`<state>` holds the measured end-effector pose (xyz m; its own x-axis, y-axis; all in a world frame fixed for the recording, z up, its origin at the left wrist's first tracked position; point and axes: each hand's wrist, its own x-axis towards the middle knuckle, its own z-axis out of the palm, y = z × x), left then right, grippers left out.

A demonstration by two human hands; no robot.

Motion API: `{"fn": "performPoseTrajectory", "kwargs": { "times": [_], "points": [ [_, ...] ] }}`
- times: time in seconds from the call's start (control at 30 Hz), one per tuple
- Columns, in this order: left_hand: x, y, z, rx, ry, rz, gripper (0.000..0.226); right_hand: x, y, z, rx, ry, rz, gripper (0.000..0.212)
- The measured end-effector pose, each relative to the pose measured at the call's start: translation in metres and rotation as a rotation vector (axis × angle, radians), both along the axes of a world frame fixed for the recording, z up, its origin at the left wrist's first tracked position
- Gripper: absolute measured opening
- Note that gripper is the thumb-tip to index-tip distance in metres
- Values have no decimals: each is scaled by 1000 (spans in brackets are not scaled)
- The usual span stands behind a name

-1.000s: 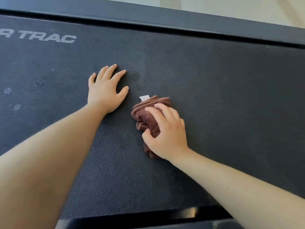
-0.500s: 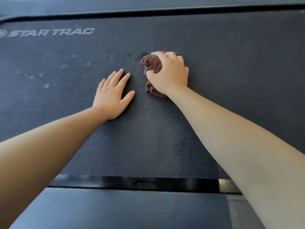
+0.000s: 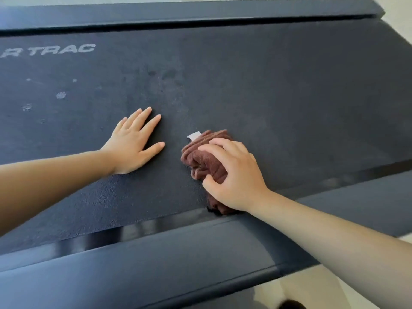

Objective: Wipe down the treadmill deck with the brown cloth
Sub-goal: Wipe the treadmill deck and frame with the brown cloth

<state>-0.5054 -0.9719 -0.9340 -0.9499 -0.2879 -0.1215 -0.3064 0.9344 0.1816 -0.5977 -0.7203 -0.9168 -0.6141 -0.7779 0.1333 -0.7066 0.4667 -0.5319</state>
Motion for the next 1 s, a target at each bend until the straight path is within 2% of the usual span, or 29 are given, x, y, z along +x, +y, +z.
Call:
{"fn": "performPoseTrajectory", "kwargs": {
  "times": [0.1,0.2,0.33,0.5,0.67,0.83,1.0],
  "points": [
    [29,7,-2,-14,21,-85,73,14,4,2,36,25,29,55],
    [42,-2,2,-24,5,-144,74,14,-22,6,60,28,16,54],
    [65,-20,4,-12,23,-85,64,5,-74,5,7,-11,-34,52],
    [71,-21,3,29,76,-40,68,3,-113,6,46,5,-109,47],
    [44,-40,1,56,162,56,57,21,-104,-6,14,46,-20,53],
    [-9,-73,-2,36,195,164,55,-41,-157,-3,-5,30,-141,45],
    [-85,-121,-4,25,169,251,56,-99,-219,-8,-51,43,-184,46]
  ]
}}
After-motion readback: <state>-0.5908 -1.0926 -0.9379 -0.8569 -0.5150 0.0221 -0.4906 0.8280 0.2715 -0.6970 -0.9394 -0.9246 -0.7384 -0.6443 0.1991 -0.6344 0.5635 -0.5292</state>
